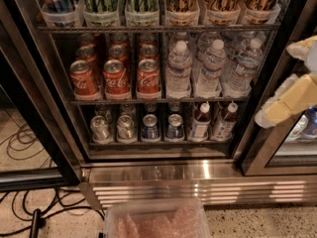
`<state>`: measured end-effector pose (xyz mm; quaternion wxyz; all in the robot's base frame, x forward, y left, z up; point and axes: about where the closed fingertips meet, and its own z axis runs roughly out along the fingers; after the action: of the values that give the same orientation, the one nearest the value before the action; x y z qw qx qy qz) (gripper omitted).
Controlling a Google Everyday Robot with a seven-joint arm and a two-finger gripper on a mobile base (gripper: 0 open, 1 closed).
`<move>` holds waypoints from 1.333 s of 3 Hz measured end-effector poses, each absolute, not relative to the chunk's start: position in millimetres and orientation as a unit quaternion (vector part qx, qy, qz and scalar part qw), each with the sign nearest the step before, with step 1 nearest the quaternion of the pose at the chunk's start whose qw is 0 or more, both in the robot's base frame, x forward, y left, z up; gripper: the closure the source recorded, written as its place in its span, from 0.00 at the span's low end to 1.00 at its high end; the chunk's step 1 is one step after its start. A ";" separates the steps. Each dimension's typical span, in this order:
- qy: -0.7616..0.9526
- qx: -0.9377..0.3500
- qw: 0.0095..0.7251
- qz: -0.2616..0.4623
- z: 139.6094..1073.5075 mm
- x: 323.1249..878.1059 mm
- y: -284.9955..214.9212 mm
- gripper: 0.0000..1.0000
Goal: Pick orange can from top shelf of fridge
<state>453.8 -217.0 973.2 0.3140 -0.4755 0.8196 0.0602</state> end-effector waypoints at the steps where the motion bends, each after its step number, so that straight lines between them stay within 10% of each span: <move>1: 0.806 -0.423 0.405 0.085 991.3 468.1 -211.3 0.00; 4: 0.731 -0.355 0.575 0.095 1060.7 505.1 -188.4 0.00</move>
Offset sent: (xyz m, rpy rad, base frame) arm 0.0562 0.0154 0.0816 0.4094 -0.4656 -0.1613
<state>505.1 -188.4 1060.7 0.5751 -0.3551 0.7309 0.0946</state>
